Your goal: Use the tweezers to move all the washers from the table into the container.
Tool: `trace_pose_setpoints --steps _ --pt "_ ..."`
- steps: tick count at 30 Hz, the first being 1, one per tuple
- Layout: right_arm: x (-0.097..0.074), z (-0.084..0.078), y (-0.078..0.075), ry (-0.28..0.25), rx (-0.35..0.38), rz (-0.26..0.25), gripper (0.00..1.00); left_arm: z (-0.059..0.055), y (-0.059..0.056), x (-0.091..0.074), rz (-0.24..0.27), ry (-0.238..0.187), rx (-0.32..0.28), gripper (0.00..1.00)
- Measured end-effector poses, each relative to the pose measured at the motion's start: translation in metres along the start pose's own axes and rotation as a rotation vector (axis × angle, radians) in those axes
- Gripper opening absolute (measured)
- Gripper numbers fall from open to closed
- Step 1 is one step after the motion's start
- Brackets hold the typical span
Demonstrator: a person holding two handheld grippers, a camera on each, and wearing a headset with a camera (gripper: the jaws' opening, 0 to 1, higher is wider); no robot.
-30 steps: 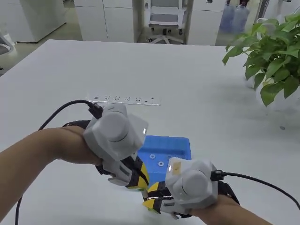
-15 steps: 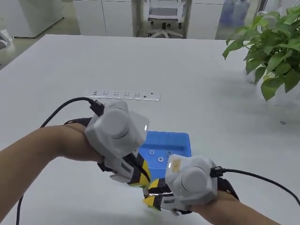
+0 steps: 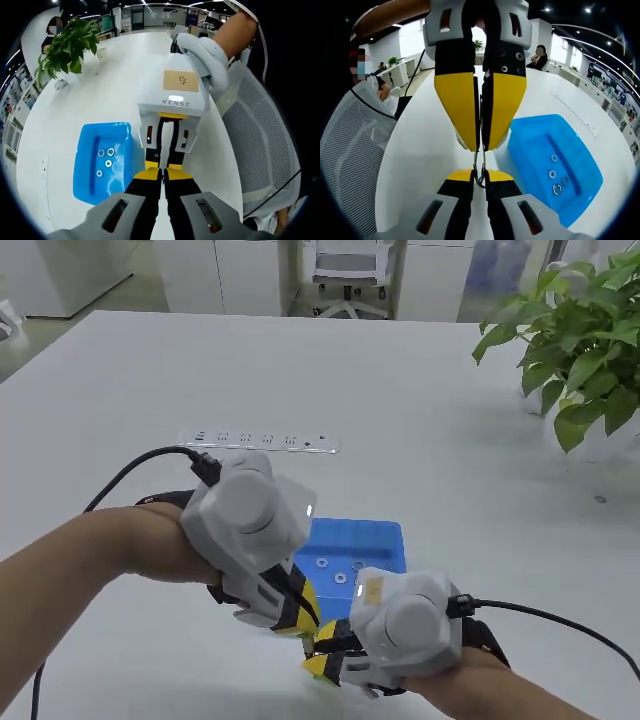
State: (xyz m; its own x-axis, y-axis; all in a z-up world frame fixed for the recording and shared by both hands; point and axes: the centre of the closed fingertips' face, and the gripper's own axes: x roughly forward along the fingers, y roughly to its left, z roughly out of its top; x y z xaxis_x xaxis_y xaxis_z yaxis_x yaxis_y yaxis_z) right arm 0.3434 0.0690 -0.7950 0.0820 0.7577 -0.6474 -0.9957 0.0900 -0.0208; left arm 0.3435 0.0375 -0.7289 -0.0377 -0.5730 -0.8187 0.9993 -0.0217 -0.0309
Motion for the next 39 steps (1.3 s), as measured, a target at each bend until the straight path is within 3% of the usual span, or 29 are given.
trace_pose_setpoints --steps 18,39 --pt "-0.004 0.002 0.000 0.004 0.000 0.002 0.10 0.004 -0.002 -0.002 -0.004 -0.001 0.008 0.06" --pt "-0.023 0.022 0.001 -0.021 0.003 -0.006 0.10 0.018 -0.003 -0.026 0.004 -0.012 0.028 0.06"
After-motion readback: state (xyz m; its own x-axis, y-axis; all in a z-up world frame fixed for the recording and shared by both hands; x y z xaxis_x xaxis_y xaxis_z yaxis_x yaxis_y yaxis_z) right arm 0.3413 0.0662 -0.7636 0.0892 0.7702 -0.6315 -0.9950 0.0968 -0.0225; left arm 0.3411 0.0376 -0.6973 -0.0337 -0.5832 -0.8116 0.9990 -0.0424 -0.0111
